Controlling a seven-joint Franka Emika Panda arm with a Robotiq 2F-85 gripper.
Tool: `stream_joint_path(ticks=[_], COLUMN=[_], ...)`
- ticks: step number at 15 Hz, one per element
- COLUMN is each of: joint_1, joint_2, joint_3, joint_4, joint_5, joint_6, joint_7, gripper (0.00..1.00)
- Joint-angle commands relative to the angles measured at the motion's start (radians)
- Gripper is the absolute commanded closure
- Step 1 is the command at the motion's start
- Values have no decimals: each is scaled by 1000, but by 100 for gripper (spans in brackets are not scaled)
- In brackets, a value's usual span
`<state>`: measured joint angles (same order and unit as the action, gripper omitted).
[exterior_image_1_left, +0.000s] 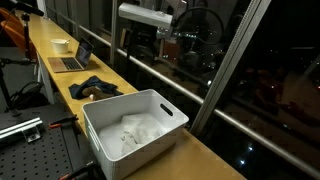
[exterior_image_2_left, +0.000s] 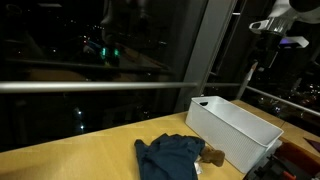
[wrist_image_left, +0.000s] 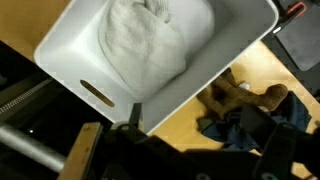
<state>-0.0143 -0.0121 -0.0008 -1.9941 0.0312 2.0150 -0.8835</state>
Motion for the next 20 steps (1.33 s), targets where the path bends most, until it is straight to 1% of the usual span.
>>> stream_joint_path(ticks=[1, 3, 5, 7, 9, 14, 18, 20], joint_1=[78, 127, 176, 216, 248, 305, 363, 386], joint_2=[23, 50, 99, 152, 211, 352, 476, 527], joint_3=[70, 119, 164, 199, 225, 259, 266, 270], joint_4=[-30, -39, -35, -15, 10, 86, 187, 232], joint_5=[-17, -68, -142, -214, -263, -343, -426, -441], joint_6=[60, 89, 113, 115, 115, 98, 69, 64], joint_7=[43, 73, 120, 168, 203, 249, 267, 263], gripper=[0, 0, 0, 0, 0, 0, 0, 0])
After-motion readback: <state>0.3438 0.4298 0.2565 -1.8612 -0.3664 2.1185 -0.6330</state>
